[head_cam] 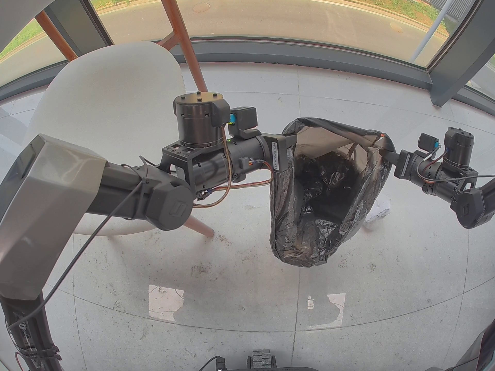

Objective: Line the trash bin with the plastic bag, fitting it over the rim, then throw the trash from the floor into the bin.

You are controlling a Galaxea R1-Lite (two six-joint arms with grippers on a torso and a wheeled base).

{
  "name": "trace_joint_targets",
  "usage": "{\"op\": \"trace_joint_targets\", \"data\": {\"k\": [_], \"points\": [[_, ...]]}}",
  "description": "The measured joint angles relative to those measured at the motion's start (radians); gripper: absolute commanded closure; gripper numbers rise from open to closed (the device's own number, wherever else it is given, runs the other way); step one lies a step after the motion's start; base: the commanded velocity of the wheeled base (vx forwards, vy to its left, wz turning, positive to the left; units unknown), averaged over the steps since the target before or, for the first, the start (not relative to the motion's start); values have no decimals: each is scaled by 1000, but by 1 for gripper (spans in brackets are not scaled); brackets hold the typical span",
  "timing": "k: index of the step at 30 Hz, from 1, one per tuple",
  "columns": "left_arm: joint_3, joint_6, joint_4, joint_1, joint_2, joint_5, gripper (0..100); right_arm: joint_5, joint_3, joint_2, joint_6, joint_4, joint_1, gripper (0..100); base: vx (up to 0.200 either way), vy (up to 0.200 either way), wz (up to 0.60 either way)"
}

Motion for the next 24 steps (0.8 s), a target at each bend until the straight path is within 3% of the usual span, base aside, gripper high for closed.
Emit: {"op": "trace_joint_targets", "data": {"k": [4, 8, 9, 15, 24], "points": [[-5, 13, -26, -14, 21, 12, 100, 14, 4, 13, -27, -2, -20, 100, 0, 0, 0], [-3, 15, -60, -34, 42, 15, 100, 84, 6, 26, -69, -6, -46, 100, 0, 0, 0], [-2, 16, -63, -42, 47, 17, 100, 99, 5, 29, -82, -5, -51, 0, 0, 0, 0], [-4, 18, -64, -61, 66, 30, 100, 116, 4, 51, -106, -5, -73, 0, 0, 0, 0], [-4, 54, -59, -62, 73, 75, 100, 119, 135, 27, -103, -5, -76, 0, 0, 0, 0]]}}
